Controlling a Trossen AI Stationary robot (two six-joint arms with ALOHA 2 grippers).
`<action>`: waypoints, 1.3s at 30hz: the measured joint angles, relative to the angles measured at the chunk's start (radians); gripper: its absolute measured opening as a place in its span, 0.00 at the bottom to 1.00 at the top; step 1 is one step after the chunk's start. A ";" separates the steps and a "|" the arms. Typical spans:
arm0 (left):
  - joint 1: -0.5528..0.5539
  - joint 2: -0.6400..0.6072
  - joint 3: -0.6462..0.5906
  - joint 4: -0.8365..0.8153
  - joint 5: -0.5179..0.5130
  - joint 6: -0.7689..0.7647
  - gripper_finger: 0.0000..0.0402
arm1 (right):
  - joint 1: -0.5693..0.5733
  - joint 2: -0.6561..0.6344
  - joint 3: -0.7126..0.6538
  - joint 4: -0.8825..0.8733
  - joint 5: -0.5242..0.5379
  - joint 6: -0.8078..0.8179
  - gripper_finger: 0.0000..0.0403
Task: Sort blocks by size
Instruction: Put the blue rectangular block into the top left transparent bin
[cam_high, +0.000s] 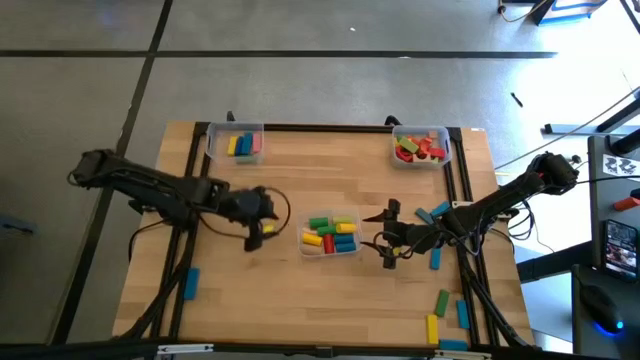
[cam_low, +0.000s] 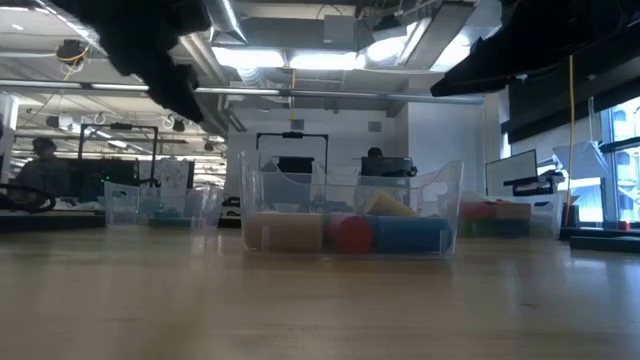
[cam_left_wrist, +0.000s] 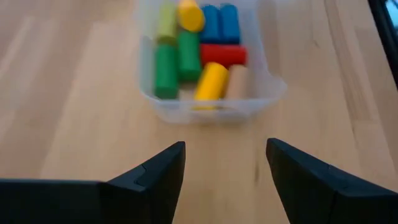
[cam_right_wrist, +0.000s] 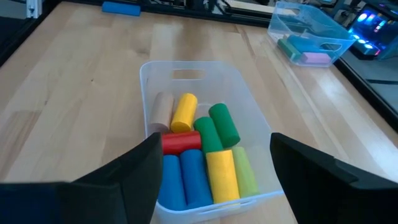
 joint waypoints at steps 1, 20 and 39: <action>-0.030 0.011 0.000 -0.001 -0.015 -0.007 0.54 | 0.000 0.000 0.000 -0.002 -0.008 0.000 0.71; -0.385 0.140 0.001 -0.330 0.075 -0.526 0.23 | 0.000 0.000 0.000 -0.030 0.000 0.000 0.71; -0.708 0.281 0.001 -0.492 0.421 -0.749 0.01 | 0.000 0.000 0.000 -0.035 0.044 0.000 0.71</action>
